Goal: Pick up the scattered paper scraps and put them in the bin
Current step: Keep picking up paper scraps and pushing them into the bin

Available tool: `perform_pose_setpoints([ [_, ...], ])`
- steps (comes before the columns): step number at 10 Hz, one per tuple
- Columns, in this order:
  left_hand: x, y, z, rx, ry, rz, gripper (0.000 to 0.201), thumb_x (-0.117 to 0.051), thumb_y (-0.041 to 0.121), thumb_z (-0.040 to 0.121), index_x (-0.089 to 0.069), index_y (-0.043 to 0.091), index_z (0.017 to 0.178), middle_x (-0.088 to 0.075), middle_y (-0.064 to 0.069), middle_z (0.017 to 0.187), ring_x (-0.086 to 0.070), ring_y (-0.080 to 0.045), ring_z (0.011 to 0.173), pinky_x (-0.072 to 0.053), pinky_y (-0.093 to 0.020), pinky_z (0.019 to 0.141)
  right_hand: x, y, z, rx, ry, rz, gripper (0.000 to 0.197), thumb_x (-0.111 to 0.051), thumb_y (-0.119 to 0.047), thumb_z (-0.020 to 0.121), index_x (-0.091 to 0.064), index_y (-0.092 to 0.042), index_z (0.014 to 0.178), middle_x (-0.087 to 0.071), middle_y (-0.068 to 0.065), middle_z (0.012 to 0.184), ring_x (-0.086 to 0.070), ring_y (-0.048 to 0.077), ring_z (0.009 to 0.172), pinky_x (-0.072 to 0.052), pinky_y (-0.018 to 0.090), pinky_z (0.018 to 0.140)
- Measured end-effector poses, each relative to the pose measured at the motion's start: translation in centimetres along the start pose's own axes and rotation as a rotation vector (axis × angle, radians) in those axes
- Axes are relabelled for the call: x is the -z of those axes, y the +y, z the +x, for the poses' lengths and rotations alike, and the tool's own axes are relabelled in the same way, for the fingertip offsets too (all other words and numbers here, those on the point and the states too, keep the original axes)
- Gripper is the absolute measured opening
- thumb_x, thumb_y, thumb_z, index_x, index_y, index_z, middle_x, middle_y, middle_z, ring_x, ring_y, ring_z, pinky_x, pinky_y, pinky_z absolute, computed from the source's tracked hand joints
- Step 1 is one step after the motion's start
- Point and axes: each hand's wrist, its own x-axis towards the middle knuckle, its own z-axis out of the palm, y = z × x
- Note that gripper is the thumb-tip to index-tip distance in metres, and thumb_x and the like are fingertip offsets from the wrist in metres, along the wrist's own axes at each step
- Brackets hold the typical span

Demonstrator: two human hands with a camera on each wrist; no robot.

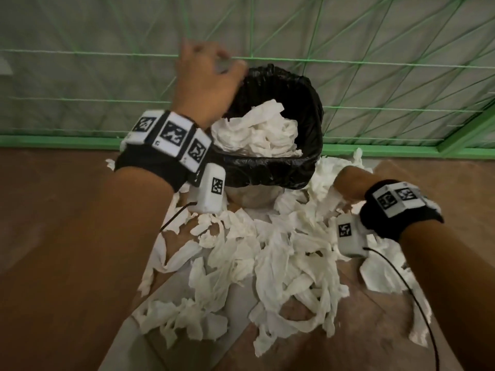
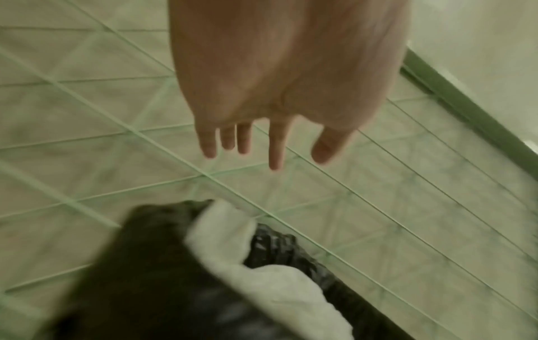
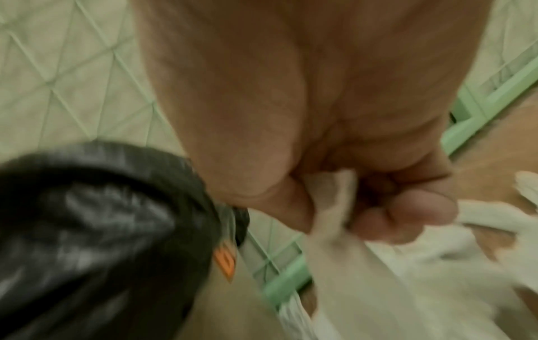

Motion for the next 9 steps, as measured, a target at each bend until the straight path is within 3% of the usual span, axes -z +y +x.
perform_pose_setpoints([
  [1,2.4,-5.6,-1.0,0.154,0.369,0.073,0.034,-0.044,0.029,0.088,-0.067,0.006,0.097,-0.060,-0.017,0.113,-0.056,-0.030,0.108,-0.040,-0.032,0.092,3.2,0.0,-0.7,-0.006,0.083,0.143,0.031,-0.038,-0.010,0.097,-0.044,-0.005,0.067,-0.055,0.023,0.089,-0.055,0.029,0.084,-0.039,0.030,0.068],
  [2,2.2,-13.4,-5.0,0.414,0.127,0.263,0.034,-0.041,0.032,0.088,-0.064,0.007,0.083,-0.066,-0.025,0.096,-0.063,-0.040,0.090,-0.051,-0.041,0.079,6.4,-0.8,-1.7,0.011,0.210,0.421,0.040,-0.048,-0.042,0.095,-0.049,-0.008,0.074,-0.058,0.009,0.075,-0.062,0.029,0.073,-0.048,0.034,0.070],
  [3,0.8,-19.2,-11.2,0.639,-0.378,0.630,0.026,-0.051,0.042,0.081,-0.057,0.023,0.098,-0.058,-0.020,0.110,-0.058,-0.040,0.101,-0.050,-0.049,0.089,9.8,-2.2,-2.1,0.107,0.313,0.442,0.020,-0.054,-0.027,0.093,-0.051,-0.007,0.091,-0.066,0.009,0.081,-0.067,0.032,0.072,-0.057,0.042,0.074],
  [4,-0.7,-22.7,-16.5,0.704,-0.448,0.718,0.062,-0.058,0.049,0.083,-0.037,0.025,0.136,-0.037,-0.024,0.139,-0.040,-0.046,0.125,-0.037,-0.056,0.104,13.2,-4.6,-3.6,0.296,0.542,0.474,0.008,-0.045,-0.021,0.085,-0.044,-0.026,0.079,-0.066,0.004,0.074,-0.065,0.032,0.066,-0.049,0.032,0.053],
  [5,-1.3,-21.7,-21.2,0.805,-0.428,0.621,0.094,-0.060,0.064,0.074,-0.020,0.021,0.146,-0.020,-0.022,0.152,-0.025,-0.046,0.137,-0.028,-0.058,0.111,15.6,-8.5,-6.5,0.405,0.676,0.463,0.007,-0.038,-0.037,0.082,-0.039,-0.032,0.077,-0.051,0.001,0.079,-0.055,0.021,0.072,-0.040,0.036,0.069],
  [6,-2.4,-20.9,-22.2,0.722,-0.519,0.695,0.062,-0.054,0.042,0.090,-0.035,0.007,0.138,-0.019,-0.021,0.152,-0.023,-0.040,0.138,-0.030,-0.050,0.111,15.8,-11.9,-8.3,0.519,0.562,0.547,0.018,-0.035,-0.039,0.083,-0.035,-0.030,0.067,-0.036,-0.012,0.059,-0.031,0.003,0.052,-0.033,0.024,0.059],
  [7,-2.8,-21.3,-22.6,0.558,-0.562,0.770,0.045,-0.054,0.016,0.090,-0.042,0.004,0.131,-0.028,-0.019,0.144,-0.033,-0.035,0.132,-0.039,-0.044,0.106,15.3,-14.7,-8.3,0.635,0.413,0.701,0.024,-0.037,-0.026,0.094,-0.046,-0.023,0.072,-0.041,-0.007,0.065,-0.033,0.008,0.052,-0.028,0.021,0.048],
  [8,-2.4,-21.6,-22.6,0.487,-0.562,0.783,0.056,-0.053,0.010,0.086,-0.034,0.009,0.138,-0.039,-0.016,0.142,-0.038,-0.033,0.130,-0.042,-0.046,0.103,13.8,-16.0,-6.6,0.548,0.321,0.435,0.021,-0.045,-0.022,0.094,-0.056,-0.015,0.077,-0.048,-0.001,0.072,-0.045,0.012,0.059,-0.044,0.026,0.062],
  [9,-1.9,-21.2,-22.2,0.387,-0.478,0.801,0.058,-0.054,0.006,0.080,-0.043,0.018,0.135,-0.055,-0.008,0.132,-0.042,-0.030,0.127,-0.038,-0.042,0.103,11.8,-15.7,-5.1,0.422,0.087,0.278,0.029,-0.052,-0.022,0.094,-0.058,-0.013,0.121,-0.053,-0.001,0.100,-0.051,0.020,0.096,-0.051,0.042,0.090],
])
